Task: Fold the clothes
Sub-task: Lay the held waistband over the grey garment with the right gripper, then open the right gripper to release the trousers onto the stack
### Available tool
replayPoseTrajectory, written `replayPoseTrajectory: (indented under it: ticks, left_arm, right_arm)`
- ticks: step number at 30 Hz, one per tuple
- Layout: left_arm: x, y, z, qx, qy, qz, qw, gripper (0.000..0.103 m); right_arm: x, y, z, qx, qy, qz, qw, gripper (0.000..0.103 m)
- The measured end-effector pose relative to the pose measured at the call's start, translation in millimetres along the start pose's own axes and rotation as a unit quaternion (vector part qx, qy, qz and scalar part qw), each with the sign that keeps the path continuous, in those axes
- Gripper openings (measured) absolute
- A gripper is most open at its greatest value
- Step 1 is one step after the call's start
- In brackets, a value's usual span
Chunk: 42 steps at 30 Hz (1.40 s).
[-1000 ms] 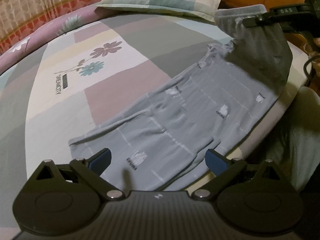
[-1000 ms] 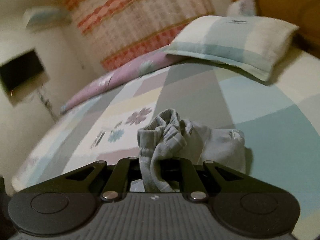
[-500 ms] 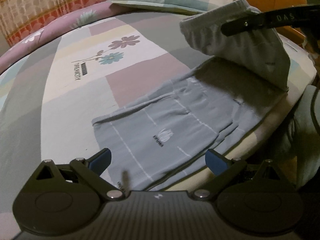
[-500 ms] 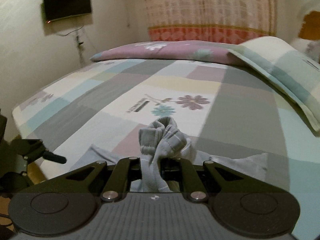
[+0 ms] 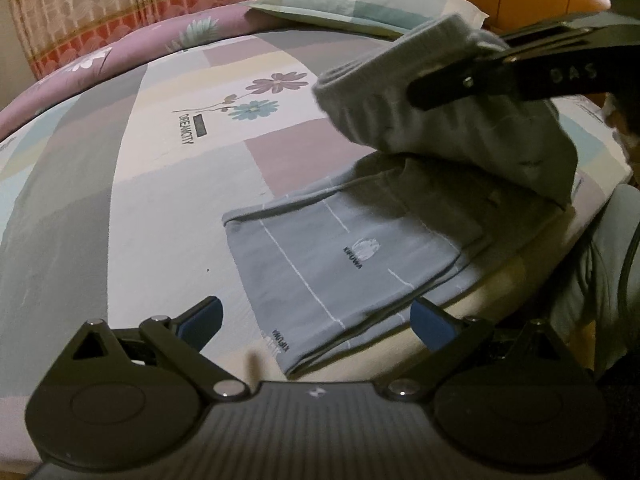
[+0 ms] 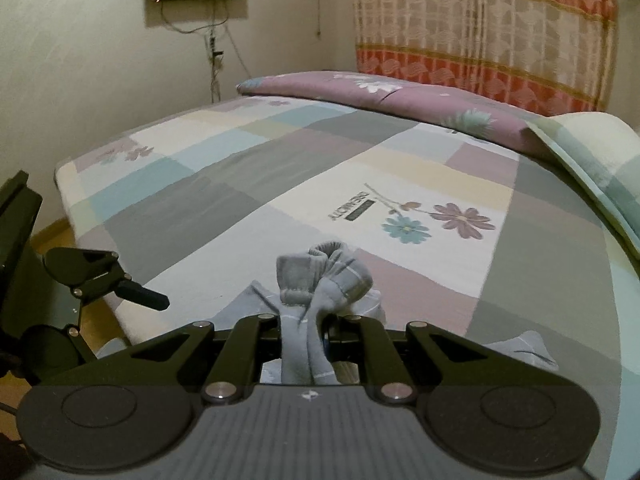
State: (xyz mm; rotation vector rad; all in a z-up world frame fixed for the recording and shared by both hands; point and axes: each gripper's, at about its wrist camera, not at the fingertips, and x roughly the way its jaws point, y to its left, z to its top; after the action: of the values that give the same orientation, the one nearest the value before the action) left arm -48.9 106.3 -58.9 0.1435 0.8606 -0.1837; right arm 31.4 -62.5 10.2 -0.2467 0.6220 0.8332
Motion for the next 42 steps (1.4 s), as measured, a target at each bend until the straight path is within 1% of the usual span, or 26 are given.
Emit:
replayPoseTrajectory:
  ticks: [4,14,20,23,27,31,34,36,39,41,42]
  left_arm:
    - [-4.4,5.2,-4.6,-0.006,-0.003,0.004,1.0000,0.100]
    - [-13.5,19.1,-15.8,-0.028,-0.006,0.019,0.9994,0.100]
    - [-18.7,26.9,-23.8,-0.045,-0.008,0.026,0.9986,0.100]
    - [-19.2,30.0,-27.1,-0.050,-0.006,0.028,0.9983,0.100]
    - [-19.1,32.0,-30.5,-0.056,-0.005,0.029,0.9980,0.100]
    - [-17.3,31.6,-32.1,-0.062,-0.003,0.029,0.9976,0.100]
    - [-15.5,31.4,-32.7,-0.064,-0.002,0.030,0.9975,0.100]
    - [-15.2,32.2,-33.1,-0.067,-0.004,0.027,0.9974,0.100]
    - [-13.8,33.3,-33.5,-0.072,-0.004,0.021,0.9972,0.100]
    - [-12.6,32.8,-33.7,-0.071,-0.003,0.021,0.9973,0.100]
    - [-12.0,32.6,-33.8,-0.071,-0.003,0.021,0.9973,0.100]
  right_arm:
    - [14.8,11.7,4.1,-0.012,0.010,0.006,1.000,0.013]
    - [58.1,37.2,14.2,-0.043,0.039,0.004,0.998,0.013]
    - [74.3,52.3,15.3,-0.068,0.056,0.002,0.996,0.013]
    - [80.5,59.0,13.0,-0.079,0.068,0.006,0.995,0.015]
    - [88.8,68.7,7.1,-0.095,0.080,0.009,0.992,0.021]
    - [100.0,71.6,-0.1,-0.098,0.088,0.024,0.991,0.028]
    - [105.0,72.2,-6.6,-0.104,0.108,0.035,0.988,0.035]
    - [102.4,73.7,-11.1,-0.114,0.115,0.042,0.986,0.043]
    - [94.3,77.0,-16.7,-0.134,0.126,0.044,0.982,0.045]
    - [90.3,78.9,-19.8,-0.145,0.127,0.041,0.980,0.045]
    - [89.1,80.3,-20.8,-0.150,0.125,0.042,0.980,0.043]
